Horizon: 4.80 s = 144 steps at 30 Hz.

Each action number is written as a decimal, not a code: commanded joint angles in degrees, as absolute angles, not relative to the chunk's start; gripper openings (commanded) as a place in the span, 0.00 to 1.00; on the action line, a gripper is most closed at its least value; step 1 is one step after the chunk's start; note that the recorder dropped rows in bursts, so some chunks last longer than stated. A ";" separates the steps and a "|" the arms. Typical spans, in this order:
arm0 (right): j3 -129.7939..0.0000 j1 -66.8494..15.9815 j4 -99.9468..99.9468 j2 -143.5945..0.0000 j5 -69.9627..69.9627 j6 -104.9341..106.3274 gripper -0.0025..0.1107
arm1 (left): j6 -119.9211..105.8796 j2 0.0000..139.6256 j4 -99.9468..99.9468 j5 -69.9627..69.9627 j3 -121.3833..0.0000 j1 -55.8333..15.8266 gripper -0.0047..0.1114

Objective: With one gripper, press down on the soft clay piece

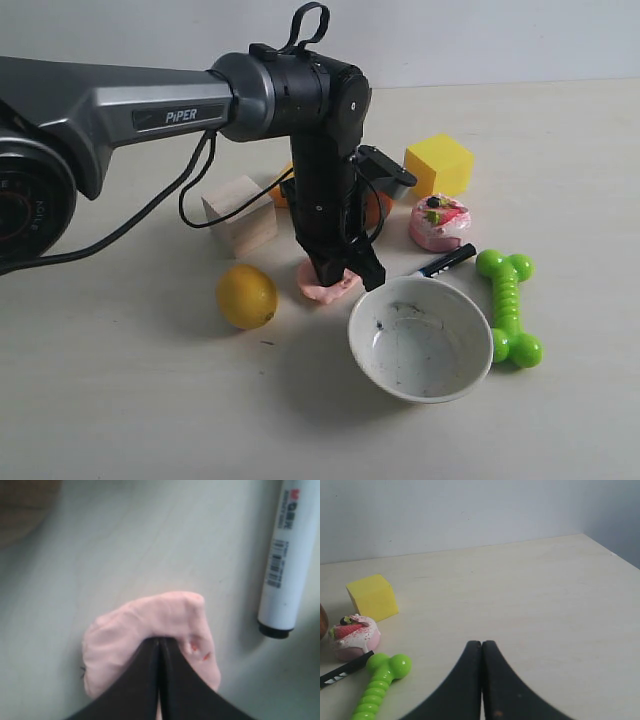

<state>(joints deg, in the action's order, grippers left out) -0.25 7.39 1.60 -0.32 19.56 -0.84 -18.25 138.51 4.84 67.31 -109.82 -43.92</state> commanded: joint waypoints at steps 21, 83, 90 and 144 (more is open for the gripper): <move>0.00 7.32 1.63 0.00 19.17 -0.62 0.02 | -15.16 135.54 3.33 66.36 -108.56 -43.98 0.04; 0.00 7.32 1.62 0.00 19.17 -0.61 0.02 | -7.53 75.41 4.66 33.15 -55.96 -34.47 0.04; 0.00 7.32 1.62 0.00 19.17 -0.61 0.02 | -10.92 71.41 0.00 31.90 -55.03 -33.95 0.04; 0.00 7.32 1.62 0.00 19.17 -0.61 0.02 | -9.29 0.00 10.72 20.57 0.00 6.83 0.04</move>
<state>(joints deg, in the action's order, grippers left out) -0.25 7.39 1.60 -0.32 19.56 -0.84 -9.66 0.37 11.00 19.68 -0.12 7.14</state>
